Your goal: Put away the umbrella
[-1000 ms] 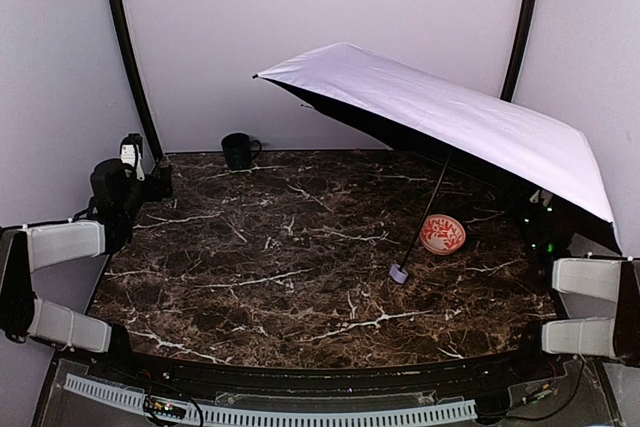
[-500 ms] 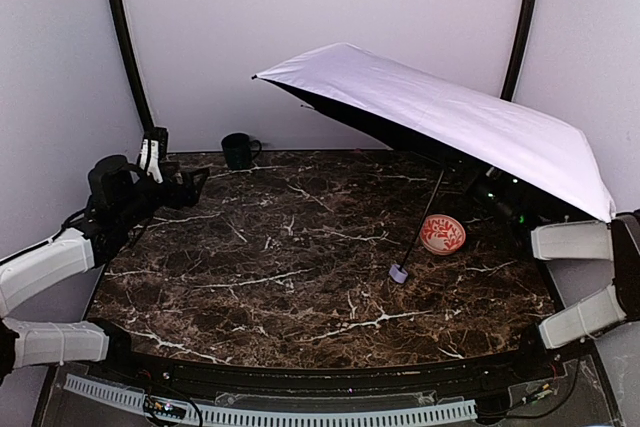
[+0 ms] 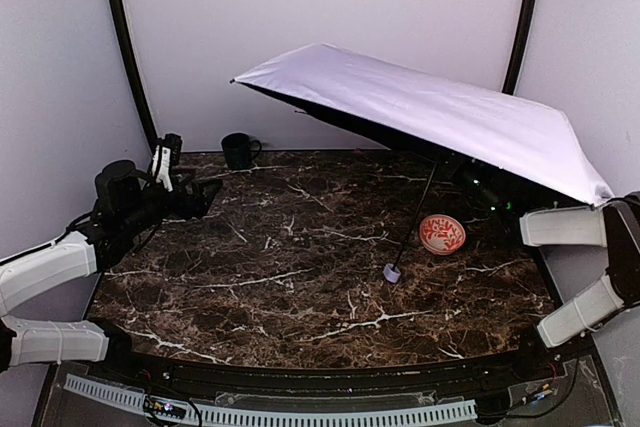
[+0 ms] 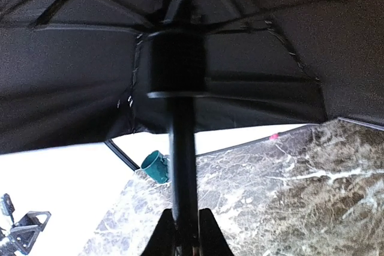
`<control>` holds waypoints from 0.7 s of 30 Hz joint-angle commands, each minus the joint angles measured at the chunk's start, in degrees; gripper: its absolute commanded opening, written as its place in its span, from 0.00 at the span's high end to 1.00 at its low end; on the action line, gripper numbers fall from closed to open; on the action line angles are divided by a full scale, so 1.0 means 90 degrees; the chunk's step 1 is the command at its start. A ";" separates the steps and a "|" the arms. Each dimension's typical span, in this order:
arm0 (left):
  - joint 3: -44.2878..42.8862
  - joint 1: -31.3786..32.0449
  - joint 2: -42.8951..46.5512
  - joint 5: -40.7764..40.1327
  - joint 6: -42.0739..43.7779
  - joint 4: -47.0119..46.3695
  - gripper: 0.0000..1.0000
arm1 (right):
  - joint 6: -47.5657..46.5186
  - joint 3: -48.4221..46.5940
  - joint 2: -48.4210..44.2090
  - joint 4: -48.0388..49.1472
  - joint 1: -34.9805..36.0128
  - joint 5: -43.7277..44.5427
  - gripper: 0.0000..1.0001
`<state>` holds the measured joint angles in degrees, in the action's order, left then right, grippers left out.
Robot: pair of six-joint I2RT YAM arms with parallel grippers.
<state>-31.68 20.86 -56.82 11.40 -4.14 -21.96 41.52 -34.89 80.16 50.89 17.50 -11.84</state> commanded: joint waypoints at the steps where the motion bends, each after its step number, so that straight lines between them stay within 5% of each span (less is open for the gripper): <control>1: 0.0087 0.0096 0.0098 0.0212 0.0086 -0.0253 0.15 | -0.0233 -0.0733 0.0102 -0.0171 0.0212 0.0044 0.94; 21: -0.1413 0.0878 0.1339 0.1064 -0.1717 0.1844 0.27 | 0.0626 -0.4815 0.0449 -0.1429 0.2237 -0.1075 1.00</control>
<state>-40.77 26.72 -45.89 18.70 -15.03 -8.45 47.09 -70.98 82.78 36.77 33.39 -17.98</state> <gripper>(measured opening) 0.731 0.083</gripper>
